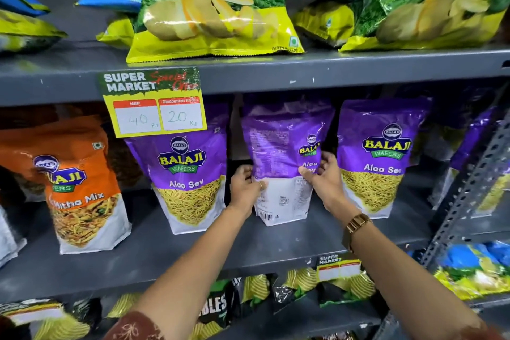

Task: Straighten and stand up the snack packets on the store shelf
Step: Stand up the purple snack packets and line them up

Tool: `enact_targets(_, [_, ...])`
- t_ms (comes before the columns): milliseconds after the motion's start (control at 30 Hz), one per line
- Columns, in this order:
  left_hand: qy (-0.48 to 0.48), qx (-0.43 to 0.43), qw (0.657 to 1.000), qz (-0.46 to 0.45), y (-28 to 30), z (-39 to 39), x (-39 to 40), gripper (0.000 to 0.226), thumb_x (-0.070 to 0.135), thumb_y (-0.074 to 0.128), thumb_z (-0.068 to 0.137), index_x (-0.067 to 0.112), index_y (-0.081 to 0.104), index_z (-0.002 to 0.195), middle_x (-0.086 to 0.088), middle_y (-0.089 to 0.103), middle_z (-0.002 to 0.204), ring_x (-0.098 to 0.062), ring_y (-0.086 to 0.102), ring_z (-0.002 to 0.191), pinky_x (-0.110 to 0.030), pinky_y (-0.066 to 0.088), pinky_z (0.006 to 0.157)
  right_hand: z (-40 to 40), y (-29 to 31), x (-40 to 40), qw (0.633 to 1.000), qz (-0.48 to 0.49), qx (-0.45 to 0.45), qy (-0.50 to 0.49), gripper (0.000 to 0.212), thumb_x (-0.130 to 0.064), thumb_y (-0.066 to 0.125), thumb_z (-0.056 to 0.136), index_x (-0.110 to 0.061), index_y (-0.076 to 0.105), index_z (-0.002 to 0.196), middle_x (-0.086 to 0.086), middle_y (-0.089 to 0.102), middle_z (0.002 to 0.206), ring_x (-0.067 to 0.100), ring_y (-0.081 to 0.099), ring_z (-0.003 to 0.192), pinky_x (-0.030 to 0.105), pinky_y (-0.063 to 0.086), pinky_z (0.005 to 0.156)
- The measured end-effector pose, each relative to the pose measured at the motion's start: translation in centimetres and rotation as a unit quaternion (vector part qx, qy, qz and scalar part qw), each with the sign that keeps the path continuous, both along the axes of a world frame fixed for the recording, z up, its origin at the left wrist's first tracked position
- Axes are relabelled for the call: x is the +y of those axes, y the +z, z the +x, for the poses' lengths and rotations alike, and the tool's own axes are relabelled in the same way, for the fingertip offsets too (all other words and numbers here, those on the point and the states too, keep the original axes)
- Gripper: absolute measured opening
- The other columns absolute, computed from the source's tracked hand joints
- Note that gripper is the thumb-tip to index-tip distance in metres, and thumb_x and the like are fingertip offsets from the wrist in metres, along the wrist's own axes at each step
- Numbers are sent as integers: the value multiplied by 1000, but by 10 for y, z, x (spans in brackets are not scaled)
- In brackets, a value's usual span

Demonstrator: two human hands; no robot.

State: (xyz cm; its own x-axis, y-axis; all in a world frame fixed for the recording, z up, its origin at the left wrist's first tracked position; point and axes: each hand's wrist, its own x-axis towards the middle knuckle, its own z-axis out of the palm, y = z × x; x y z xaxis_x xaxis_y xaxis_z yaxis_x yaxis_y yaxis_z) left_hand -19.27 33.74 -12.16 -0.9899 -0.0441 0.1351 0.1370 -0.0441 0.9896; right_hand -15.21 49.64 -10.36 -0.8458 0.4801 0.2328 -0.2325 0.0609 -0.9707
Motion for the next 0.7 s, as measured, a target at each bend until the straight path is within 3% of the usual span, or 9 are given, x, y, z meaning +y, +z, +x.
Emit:
enact_targets(133, [-12,-38,998,46,3,0,-2,35,-18,52,67,17,52,68,1,55,68,-10,49,62,-14,45,53,1,-6,-5,1000,9,1,-12,50,6,64,79,3,39,122,-2,56,90,8,54,78,6,46,66])
enact_targets(200, [-17,-99,988,115,6,-2,-4,30,-10,42,71,18,50,63,2,56,55,-14,45,61,-26,37,57,5,-14,-8,999,12,-5,-42,48,0,65,80,-1,42,123,4,54,104,16,53,94,19,46,82])
enact_targets(267, [-9,-152,978,143,5,-4,-8,24,3,38,78,19,48,62,9,58,44,-15,45,63,-28,33,60,11,-30,-11,994,38,-5,-101,42,-8,64,82,-5,45,120,3,51,109,17,51,100,35,47,92])
enact_targets(333, [-27,-160,979,121,3,-7,-10,25,18,35,86,21,51,67,7,65,56,-16,52,72,-28,35,64,17,-47,-15,985,97,11,-145,32,-14,61,85,-7,48,113,3,52,104,18,52,91,47,52,86])
enact_targets(400, [-86,-170,976,108,-1,-7,-7,35,31,30,91,20,56,71,9,70,57,-13,63,65,-27,39,65,19,-57,-17,981,141,14,-135,28,-17,61,85,-10,49,109,8,53,101,19,51,82,52,52,78])
enact_targets(467, [-101,-177,974,97,-3,-3,-2,40,32,28,92,20,57,67,11,69,51,-6,63,52,-26,39,63,16,-64,-17,981,164,0,-99,37,-18,63,83,-13,47,115,15,54,107,25,53,87,50,51,82])
enact_targets(600, [-44,-102,994,1,-15,0,-4,35,3,35,85,16,58,61,-1,62,62,-14,53,60,-16,45,49,0,-65,-9,986,144,-78,18,42,-22,45,95,-16,38,136,12,44,139,25,42,127,38,30,108])
enact_targets(667, [-29,-93,995,-23,-22,3,-3,39,0,37,85,10,57,54,0,63,47,-15,55,49,-13,43,40,-4,-63,-3,974,160,-148,60,38,-26,34,98,-15,44,133,10,46,142,25,41,131,33,29,107])
enact_targets(700, [-8,-85,996,-36,-24,2,-1,39,4,42,87,8,58,51,-3,64,45,-17,56,47,-17,45,45,-3,-64,-1,973,174,-152,33,37,-28,34,98,-12,49,129,12,52,137,28,45,128,34,33,104])
